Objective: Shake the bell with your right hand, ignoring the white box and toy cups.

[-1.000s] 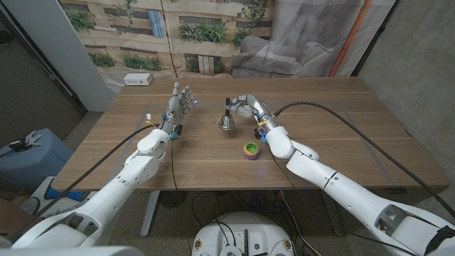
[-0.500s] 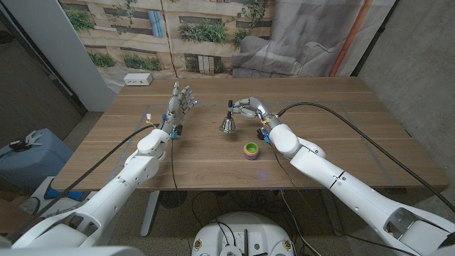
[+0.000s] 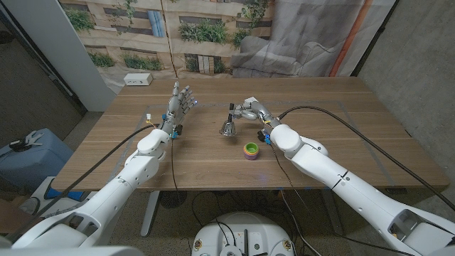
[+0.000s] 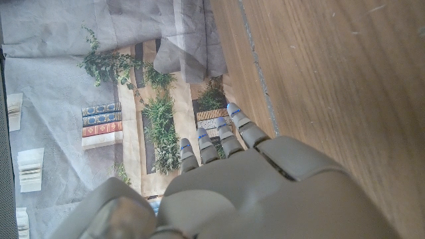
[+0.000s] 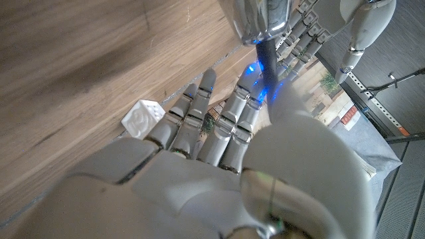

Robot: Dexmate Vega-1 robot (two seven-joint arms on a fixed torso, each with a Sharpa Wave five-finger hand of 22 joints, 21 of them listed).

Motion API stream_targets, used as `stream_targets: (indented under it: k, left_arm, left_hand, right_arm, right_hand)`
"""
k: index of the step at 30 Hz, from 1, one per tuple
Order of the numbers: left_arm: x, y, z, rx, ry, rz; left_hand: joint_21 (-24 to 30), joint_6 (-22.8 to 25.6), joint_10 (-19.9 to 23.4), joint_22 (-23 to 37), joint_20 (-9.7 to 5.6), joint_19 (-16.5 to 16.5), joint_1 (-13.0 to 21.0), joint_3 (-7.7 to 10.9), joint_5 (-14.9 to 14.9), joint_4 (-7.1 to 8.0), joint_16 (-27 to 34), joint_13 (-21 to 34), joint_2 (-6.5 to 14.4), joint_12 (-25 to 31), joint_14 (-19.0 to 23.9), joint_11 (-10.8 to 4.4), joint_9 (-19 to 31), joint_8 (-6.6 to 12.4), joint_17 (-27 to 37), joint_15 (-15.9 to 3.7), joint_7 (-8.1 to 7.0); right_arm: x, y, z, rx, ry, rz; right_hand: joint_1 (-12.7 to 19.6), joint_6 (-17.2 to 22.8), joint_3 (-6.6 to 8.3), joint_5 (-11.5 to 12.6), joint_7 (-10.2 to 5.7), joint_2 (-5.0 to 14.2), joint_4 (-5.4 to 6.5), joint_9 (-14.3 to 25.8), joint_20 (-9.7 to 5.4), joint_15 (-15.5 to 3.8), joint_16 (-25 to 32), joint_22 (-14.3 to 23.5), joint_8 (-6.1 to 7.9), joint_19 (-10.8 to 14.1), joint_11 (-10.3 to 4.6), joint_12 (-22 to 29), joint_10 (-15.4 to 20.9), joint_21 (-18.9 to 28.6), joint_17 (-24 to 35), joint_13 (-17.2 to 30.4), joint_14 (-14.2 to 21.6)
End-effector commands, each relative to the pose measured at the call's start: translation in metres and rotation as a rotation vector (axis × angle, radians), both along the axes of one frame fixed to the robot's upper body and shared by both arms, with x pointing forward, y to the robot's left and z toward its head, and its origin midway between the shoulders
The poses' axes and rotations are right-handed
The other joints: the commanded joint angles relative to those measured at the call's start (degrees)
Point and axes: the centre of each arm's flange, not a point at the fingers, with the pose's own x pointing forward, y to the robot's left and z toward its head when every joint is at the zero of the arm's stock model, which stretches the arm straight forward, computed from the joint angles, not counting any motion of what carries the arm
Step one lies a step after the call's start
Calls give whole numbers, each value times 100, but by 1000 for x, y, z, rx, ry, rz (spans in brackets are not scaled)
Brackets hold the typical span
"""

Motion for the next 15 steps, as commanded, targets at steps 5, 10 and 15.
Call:
stream_targets:
  k: [5,10,15]
  left_arm:
    - [0,0,0,0,0,0]
    - [0,0,0,0,0,0]
    - [0,0,0,0,0,0]
  left_hand:
    - [39,-1,8,32,6,43,8,-4,37,39,32,29,38,33,53,-30,25,33,27,-558,-35]
    - [39,-2,8,33,8,42,8,-4,37,39,32,29,38,33,53,-38,25,33,27,-556,-35]
    - [39,-2,13,32,10,43,9,-3,37,39,32,29,38,35,53,-22,25,32,27,-560,-35]
  right_arm:
    - [-4,1,-2,13,-37,-17]
    - [-6,2,-2,8,-76,-29]
    - [-7,3,-1,14,-108,-43]
  right_hand:
    - [16,25,-14,24,-19,26,-62,2,-141,-867,17,17,34,39,3,18,47,5,19,3,39]
    - [111,13,-7,27,-56,-6,-148,0,-157,-887,29,18,20,20,1,4,29,-6,36,10,31]
    - [216,0,6,30,-92,-21,-219,2,-169,-895,44,19,7,12,-7,-12,16,-11,55,11,21]
